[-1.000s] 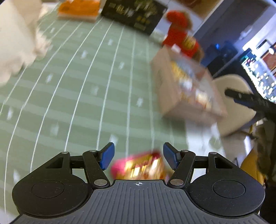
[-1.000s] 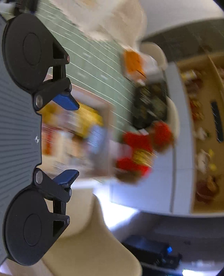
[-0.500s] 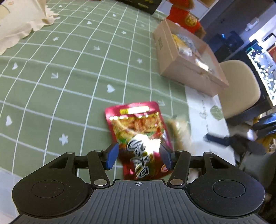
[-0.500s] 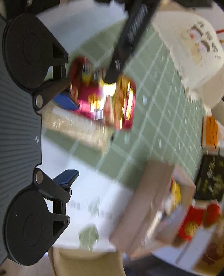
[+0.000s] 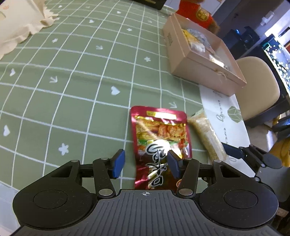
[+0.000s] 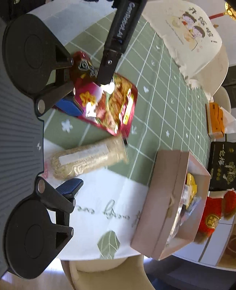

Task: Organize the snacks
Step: 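Grasp the red spicy-snack packet with the left tool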

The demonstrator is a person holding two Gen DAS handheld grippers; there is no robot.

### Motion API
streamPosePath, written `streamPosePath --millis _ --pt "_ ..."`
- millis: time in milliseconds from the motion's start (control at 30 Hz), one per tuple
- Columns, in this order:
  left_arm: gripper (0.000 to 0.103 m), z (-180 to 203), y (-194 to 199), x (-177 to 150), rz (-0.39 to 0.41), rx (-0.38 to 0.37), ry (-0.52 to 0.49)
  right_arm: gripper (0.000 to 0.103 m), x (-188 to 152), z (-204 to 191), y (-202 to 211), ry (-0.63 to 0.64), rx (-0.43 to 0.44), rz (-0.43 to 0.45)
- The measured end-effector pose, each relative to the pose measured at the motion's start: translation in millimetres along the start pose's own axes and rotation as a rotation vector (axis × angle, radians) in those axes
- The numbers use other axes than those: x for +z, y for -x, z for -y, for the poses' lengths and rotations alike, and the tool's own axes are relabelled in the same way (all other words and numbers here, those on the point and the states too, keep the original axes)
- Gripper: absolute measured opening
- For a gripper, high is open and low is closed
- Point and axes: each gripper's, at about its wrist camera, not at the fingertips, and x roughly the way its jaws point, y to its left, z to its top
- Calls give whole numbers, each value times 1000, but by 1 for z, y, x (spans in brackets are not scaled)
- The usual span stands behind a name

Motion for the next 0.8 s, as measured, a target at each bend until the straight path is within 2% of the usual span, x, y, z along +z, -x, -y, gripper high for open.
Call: streamPosePath --millis 333,433,533,667,800 --pt "60 13 -10 5 -2 -74 -11 80 -4 0 2 18 -27 3" --pt "60 19 -1 6 9 -106 -9 81 -7 0 3 27 -41 2" --pt "60 32 11 9 29 -131 -54 84 -7 2 2 21 -43 6" --pt "60 49 14 12 28 -113 -137 85 -6 3 1 15 -46 10" --pt "60 55 8 11 19 -79 -171 85 -9 4 2 10 -52 23"
